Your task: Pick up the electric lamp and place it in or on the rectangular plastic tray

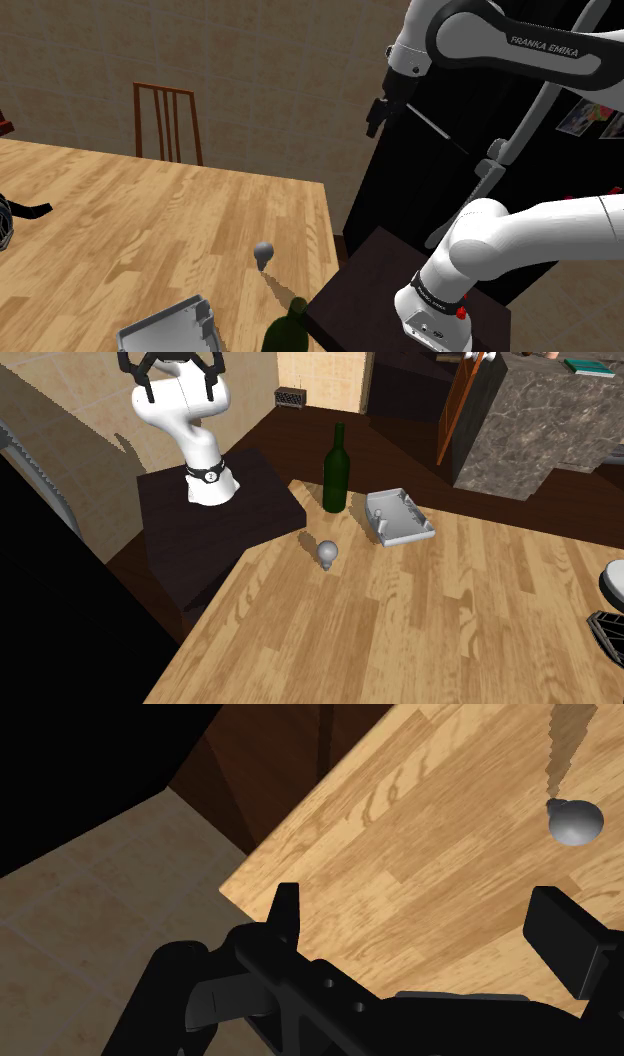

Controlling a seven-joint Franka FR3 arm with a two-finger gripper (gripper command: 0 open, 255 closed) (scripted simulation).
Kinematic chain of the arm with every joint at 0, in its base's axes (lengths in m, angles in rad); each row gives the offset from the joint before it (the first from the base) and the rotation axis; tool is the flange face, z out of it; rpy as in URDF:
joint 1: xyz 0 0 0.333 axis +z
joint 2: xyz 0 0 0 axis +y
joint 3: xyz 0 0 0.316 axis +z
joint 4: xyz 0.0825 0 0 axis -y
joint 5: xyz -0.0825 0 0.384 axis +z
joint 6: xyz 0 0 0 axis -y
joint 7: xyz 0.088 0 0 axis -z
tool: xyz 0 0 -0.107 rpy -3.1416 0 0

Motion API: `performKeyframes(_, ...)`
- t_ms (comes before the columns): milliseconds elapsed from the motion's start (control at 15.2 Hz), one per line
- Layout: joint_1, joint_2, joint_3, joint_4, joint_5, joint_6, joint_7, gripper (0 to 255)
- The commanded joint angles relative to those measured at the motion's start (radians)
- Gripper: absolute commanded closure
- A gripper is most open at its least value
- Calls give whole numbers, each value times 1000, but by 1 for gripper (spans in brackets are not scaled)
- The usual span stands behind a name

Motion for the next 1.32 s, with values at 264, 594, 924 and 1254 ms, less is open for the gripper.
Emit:
performKeyframes(264,19,32,47,-87,28,110,63,0)
performKeyframes(594,41,107,110,-168,58,256,141,0)
performKeyframes(924,59,221,177,-218,78,409,224,0)
performKeyframes(1254,66,372,248,-232,75,564,316,0)
